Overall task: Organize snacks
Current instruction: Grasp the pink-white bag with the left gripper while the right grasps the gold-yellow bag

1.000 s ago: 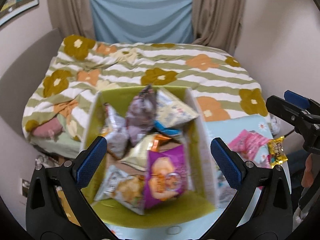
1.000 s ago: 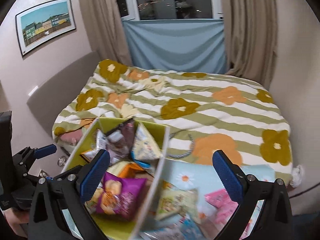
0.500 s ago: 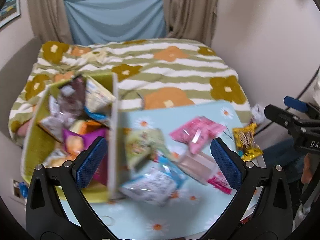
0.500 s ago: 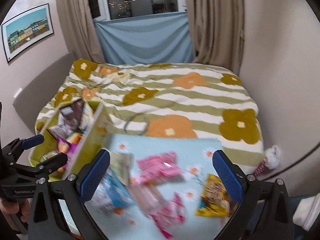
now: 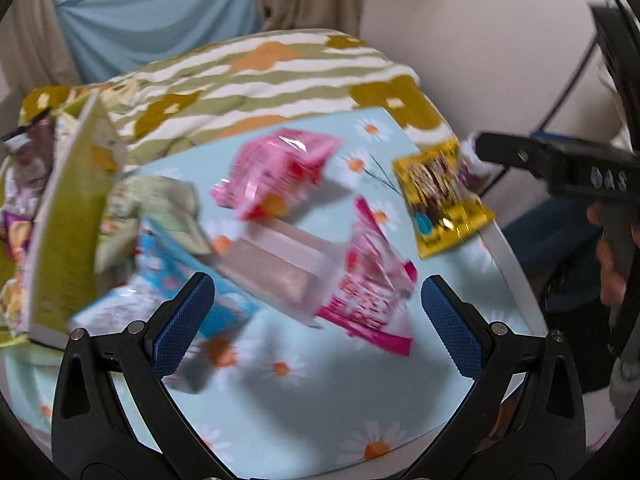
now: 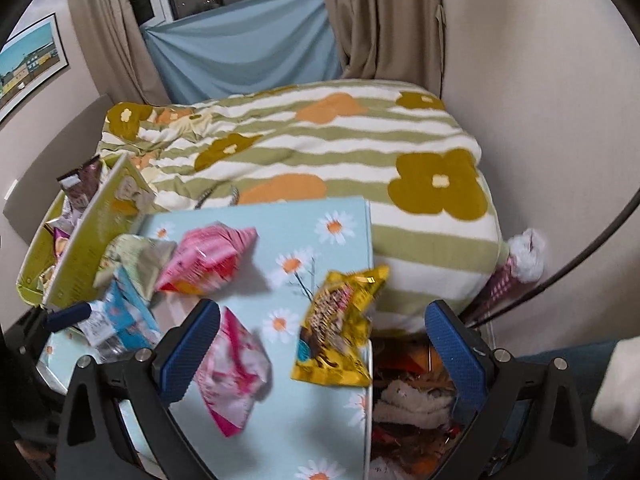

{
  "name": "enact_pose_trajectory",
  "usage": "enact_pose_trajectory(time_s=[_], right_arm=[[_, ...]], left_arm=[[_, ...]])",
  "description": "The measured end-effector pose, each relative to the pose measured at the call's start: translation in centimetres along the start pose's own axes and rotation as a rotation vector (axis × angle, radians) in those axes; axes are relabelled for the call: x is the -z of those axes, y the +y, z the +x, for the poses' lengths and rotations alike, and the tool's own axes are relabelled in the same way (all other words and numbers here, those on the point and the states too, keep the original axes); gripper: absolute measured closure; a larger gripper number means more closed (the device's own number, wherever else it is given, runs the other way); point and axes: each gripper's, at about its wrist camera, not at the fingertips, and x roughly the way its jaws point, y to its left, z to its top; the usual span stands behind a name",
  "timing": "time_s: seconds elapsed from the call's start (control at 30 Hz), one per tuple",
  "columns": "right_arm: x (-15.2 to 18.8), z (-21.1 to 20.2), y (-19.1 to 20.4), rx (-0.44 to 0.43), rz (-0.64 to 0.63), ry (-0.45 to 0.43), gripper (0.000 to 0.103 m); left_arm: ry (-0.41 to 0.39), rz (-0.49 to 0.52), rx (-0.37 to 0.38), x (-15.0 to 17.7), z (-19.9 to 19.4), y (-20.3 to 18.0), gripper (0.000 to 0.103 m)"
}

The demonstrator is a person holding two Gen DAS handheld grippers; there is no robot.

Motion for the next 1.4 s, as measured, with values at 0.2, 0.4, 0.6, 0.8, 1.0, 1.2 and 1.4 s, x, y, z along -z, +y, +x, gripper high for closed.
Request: enact_pose_trajectory(time_s=[0.2,0.4,0.6,0.8,1.0,1.2,1.4], right_arm=[[1.2,2.2,-1.5,0.010,0.022,0.017,0.001],[1.7,3.7,-2.3,-0.001,0.035,0.026,0.001],[1.7,5.1,-2.7,-0.025,0.032,0.037,0.008],[1.7,6.5,-2.9,-0.040,0.049,0.057,0.012],[1.7,7.5,-3.0,-0.043,0.036,0.069,0.017],[1.4,8.3,-2.6,-0.061,0.022,0.073,0.018],[1.2,9.7,-2.2,-0.074,0.008,0.098,0.025]], left_arm=[[0.021,0.070,0.030,1.3,3.2,-2.3,0.003],[0.025,0.130,0.043,1.7,5.2,-3.4,0.011],[0.000,0.205,0.039,1.7,5.8,-4.4,0.014],[0.015,0.251,0.045,1.3,6.8,-5.5,0.036],[0.055,0.258,0.053,1.7,8.0,-5.7,0.042],[0.054,0.243,0.062,1.6,7.7,-5.3,0.057],[0.060,0.216,0.074,1.2,7.1,-4.7,0.064]])
